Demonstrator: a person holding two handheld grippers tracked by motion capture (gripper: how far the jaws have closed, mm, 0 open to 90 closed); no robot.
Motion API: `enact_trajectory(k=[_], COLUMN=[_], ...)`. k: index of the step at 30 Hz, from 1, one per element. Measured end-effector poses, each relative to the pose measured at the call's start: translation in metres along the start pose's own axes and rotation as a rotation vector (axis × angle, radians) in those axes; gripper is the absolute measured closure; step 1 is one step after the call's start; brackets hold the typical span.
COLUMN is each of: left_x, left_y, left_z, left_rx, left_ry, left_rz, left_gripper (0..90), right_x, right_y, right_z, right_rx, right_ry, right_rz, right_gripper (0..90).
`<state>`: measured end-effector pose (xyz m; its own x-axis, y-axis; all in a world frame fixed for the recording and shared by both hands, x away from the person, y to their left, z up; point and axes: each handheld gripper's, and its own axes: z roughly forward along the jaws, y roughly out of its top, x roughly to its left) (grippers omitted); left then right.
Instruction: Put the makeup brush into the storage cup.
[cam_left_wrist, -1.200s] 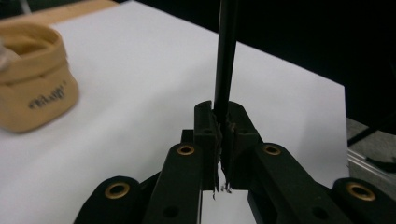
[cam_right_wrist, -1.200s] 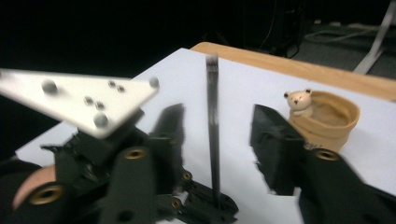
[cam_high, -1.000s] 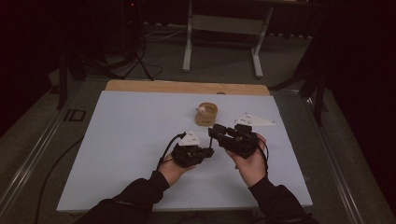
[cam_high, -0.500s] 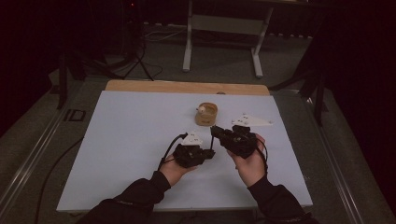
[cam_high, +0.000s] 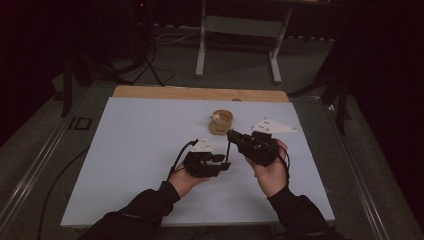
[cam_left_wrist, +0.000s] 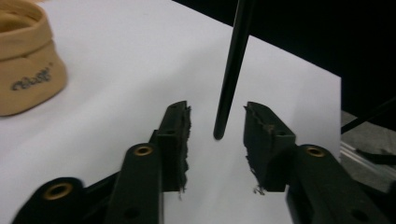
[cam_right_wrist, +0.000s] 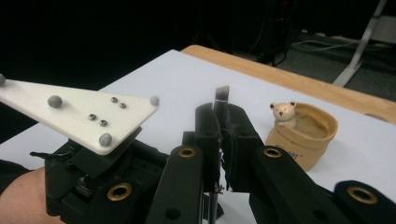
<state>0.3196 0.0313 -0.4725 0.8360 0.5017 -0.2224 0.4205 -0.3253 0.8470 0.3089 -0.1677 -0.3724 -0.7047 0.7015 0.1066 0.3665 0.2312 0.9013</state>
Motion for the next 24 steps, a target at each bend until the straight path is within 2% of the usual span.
enact_trajectory(k=[3, 5, 12, 13, 14, 18, 19, 24], left_x=[0.0, 0.0, 0.004, 0.008, 0.009, 0.01, 0.011, 0.013], left_y=[0.002, 0.003, 0.0, -0.001, -0.002, -0.004, -0.005, -0.009], left_z=[-0.006, -0.01, -0.026, -0.033, -0.036, -0.044, -0.05, -0.059], left_rx=[-0.004, 0.003, -0.016, -0.015, -0.013, -0.02, -0.024, -0.034], left_ry=[-0.003, 0.008, 0.018, 0.01, 0.008, 0.026, 0.041, 0.06], left_rz=[0.004, 0.013, 0.004, -0.017, -0.021, -0.018, -0.012, -0.014], left_gripper=[52.7, 48.6, 44.0, 44.0, 40.1, 35.8, 35.8, 27.1], right_x=[-0.001, -0.003, -0.008, -0.008, -0.01, -0.012, -0.013, -0.015], right_y=[0.001, 0.002, 0.004, 0.004, 0.005, 0.006, 0.007, 0.011], right_z=[-0.001, -0.002, -0.005, -0.005, -0.006, -0.007, -0.007, -0.008], right_rx=[-0.008, -0.006, -0.012, -0.013, -0.015, -0.019, -0.018, -0.028], right_ry=[-0.003, -0.007, -0.024, -0.025, -0.031, -0.037, -0.039, -0.045], right_rz=[-0.014, -0.041, -0.048, -0.049, -0.051, -0.05, -0.052, -0.05], right_gripper=[85.5, 85.6, 85.6, 85.6, 85.6, 85.5, 85.5, 85.6])
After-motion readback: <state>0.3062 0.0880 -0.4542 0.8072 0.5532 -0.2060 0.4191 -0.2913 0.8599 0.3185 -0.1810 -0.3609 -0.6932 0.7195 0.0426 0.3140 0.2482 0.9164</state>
